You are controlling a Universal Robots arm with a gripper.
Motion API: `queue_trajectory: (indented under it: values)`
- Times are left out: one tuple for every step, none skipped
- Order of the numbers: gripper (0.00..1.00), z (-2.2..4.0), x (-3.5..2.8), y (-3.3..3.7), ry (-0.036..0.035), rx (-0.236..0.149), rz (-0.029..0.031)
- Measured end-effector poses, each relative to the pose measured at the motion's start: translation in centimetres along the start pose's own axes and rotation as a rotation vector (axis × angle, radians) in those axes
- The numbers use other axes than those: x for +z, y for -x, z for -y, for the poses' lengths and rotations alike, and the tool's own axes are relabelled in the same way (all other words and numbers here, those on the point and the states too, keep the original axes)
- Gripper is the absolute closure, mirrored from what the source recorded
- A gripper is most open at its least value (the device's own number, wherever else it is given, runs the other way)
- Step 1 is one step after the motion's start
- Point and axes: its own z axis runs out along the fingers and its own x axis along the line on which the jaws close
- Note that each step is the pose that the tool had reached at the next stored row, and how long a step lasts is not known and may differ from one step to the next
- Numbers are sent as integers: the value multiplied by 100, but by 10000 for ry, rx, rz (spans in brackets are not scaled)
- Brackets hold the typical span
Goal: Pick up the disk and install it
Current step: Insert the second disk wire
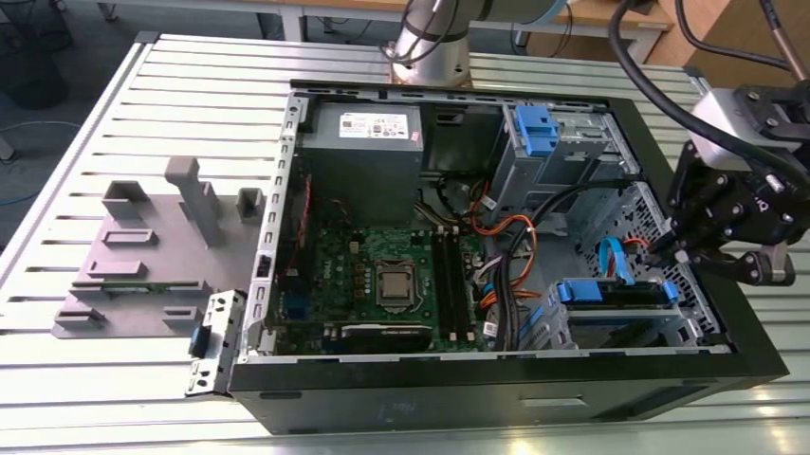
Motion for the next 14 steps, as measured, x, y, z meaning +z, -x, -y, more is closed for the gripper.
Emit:
queue_trajectory:
  values:
    - [84,-5,1,-1,0,0,-27]
    - [84,-10,3,-2,-1,1,-63]
    - [84,-12,4,-4,-1,2,-107]
    - [84,-14,4,-6,-2,4,-160]
    - [84,-19,4,-8,-3,7,-221]
    - [84,-24,7,-10,-4,9,-270]
    - [84,-31,12,-12,-4,10,-300]
    - [84,-36,17,-13,-4,11,-326]
    - [84,-40,21,-16,-5,12,-349]
    - [84,-41,23,-20,-5,11,-372]
    - [84,-41,24,-25,-5,12,-390]
    - [84,-42,26,-30,-5,13,-408]
    - [84,-42,25,-37,-5,14,-422]
    - [84,-42,25,-47,-5,14,-429]
